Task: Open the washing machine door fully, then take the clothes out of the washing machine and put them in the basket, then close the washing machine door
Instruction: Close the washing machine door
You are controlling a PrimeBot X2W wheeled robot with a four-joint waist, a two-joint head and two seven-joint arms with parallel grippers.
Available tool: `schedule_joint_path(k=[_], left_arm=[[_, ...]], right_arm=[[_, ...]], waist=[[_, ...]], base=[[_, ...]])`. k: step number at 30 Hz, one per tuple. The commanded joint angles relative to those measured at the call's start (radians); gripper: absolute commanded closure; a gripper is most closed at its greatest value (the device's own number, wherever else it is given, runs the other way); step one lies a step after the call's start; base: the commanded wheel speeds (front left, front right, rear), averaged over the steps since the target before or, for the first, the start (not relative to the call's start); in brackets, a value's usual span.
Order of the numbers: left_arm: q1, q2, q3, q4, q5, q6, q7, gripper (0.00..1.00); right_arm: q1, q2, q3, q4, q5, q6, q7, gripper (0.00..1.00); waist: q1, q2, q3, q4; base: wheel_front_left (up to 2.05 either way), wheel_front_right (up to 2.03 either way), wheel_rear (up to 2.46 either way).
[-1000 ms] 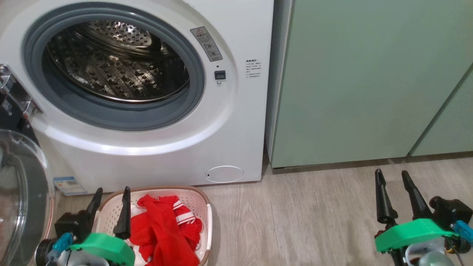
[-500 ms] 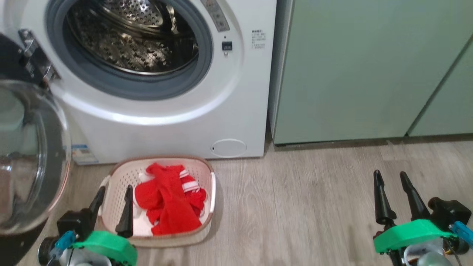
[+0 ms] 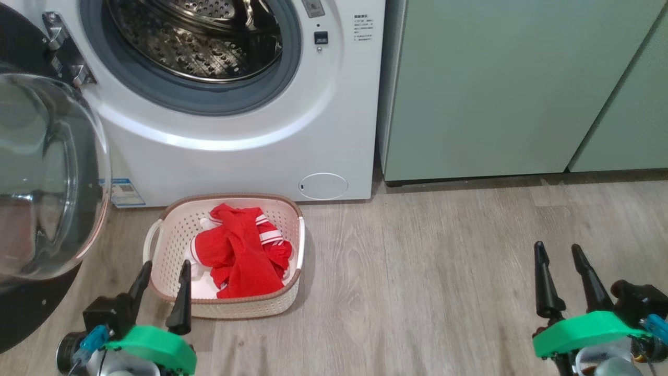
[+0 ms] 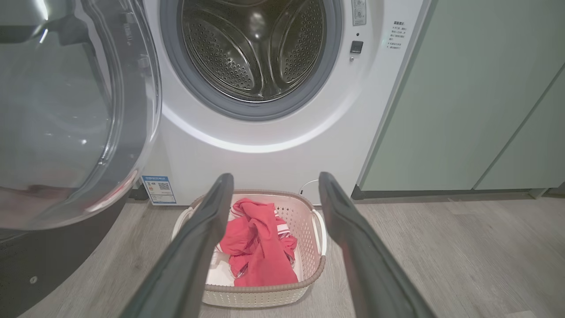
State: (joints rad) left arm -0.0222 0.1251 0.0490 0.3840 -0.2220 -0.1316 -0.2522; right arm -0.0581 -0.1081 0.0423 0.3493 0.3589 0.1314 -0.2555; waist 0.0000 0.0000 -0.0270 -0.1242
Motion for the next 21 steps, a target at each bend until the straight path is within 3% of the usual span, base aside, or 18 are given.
schedule_joint_path(k=[1,10,21], left_arm=[[-0.045,0.013,0.031,-0.031,-0.007,0.001,-0.01,0.0],[-0.04,0.013,0.037,-0.03,-0.004,0.001,-0.01,0.0],[-0.036,0.019,0.073,-0.025,0.024,0.008,-0.01,0.0]], right_arm=[[-0.018,-0.008,0.01,-0.031,-0.002,-0.001,-0.006,0.0],[-0.002,-0.002,0.006,-0.034,-0.004,-0.001,-0.006,0.0],[0.011,0.019,0.021,-0.034,-0.003,-0.001,-0.006,0.0]], waist=[[0.0,0.0,-0.002,0.007],[0.0,0.0,-0.019,0.086],[0.0,0.0,-0.046,0.269]], base=[[0.0,0.0,0.0],[0.0,0.0,0.0],[0.0,0.0,0.0]])
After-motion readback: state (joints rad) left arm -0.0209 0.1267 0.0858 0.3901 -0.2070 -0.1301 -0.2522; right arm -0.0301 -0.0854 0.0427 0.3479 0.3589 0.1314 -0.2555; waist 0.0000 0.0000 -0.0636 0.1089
